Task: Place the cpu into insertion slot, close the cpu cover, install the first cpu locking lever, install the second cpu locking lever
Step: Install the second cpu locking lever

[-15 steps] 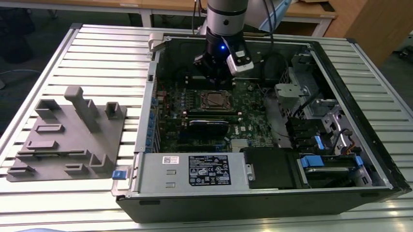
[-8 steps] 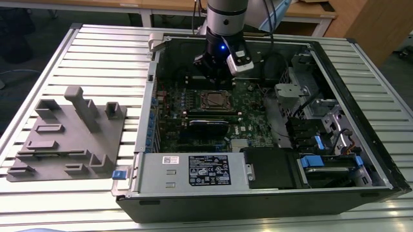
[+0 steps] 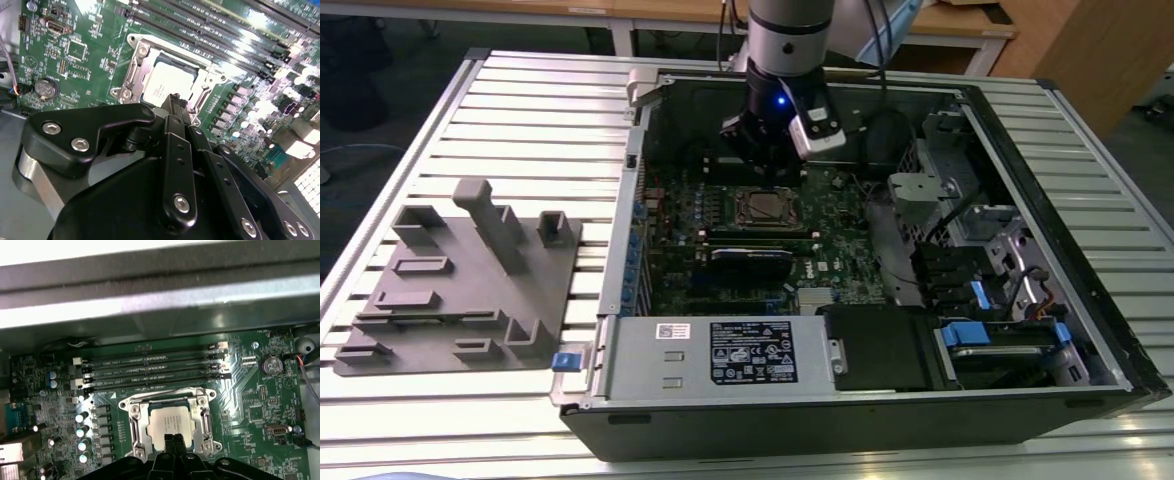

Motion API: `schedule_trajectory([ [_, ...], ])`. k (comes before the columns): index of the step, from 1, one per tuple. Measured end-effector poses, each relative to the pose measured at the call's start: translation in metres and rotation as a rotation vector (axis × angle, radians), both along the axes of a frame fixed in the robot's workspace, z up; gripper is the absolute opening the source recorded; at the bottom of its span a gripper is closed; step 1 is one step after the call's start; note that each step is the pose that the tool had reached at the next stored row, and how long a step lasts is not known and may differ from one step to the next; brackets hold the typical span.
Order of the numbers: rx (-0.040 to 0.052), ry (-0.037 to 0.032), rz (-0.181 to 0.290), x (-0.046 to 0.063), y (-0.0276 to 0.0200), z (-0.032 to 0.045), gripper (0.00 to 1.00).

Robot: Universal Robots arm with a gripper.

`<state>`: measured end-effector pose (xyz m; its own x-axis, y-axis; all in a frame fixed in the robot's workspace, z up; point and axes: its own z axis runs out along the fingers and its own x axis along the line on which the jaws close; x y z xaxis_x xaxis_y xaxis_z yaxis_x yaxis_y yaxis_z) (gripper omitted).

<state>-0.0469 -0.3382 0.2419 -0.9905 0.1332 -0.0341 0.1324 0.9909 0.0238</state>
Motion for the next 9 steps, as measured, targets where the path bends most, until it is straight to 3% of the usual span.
schedule_trajectory([
  [9,0.0001,-0.0001,0.0,0.0,-0.0133,-0.0002,0.11],
])
